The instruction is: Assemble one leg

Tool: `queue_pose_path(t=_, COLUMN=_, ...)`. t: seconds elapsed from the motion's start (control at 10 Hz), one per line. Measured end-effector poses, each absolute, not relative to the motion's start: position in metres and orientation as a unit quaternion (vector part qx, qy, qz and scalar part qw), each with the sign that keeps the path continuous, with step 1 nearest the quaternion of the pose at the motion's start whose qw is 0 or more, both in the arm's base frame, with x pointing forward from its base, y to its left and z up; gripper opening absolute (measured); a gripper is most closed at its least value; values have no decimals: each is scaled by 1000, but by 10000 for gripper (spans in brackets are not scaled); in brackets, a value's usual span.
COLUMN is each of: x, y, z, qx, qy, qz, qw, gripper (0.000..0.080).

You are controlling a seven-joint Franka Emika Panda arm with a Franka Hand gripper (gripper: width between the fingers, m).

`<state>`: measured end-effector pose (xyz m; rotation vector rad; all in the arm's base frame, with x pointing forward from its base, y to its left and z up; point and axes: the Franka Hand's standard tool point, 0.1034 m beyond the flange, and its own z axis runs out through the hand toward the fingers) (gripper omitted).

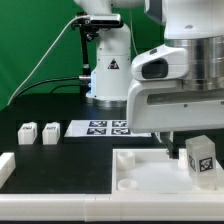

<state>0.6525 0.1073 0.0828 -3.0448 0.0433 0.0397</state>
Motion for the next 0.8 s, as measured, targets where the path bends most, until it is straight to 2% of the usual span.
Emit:
queue_pose_path(t=0.2, x=652, y=108, z=83, qx=-999, qy=-18, qz=12, qw=47, gripper=649)
queue_pose_path(t=0.3, x=652, y=108, z=82, qx=-999, qy=-18, qz=12, qw=47, gripper=527)
queue_pose_path(t=0.4, x=652, y=108, z=82, qx=-999, qy=-18, qz=12, qw=47, gripper=527)
queue_pose_path(t=0.5, x=652, y=108, z=82, qx=-999, qy=-18, qz=12, qw=47, gripper=388)
queue_pose_path(t=0.6, x=652, y=108, z=82, qx=-999, qy=-18, qz=12, qw=48, gripper=292)
queue_pose_path(t=0.8, x=652, y=108, z=81, qx=-999, qy=0, qz=14, qw=47, gripper=292)
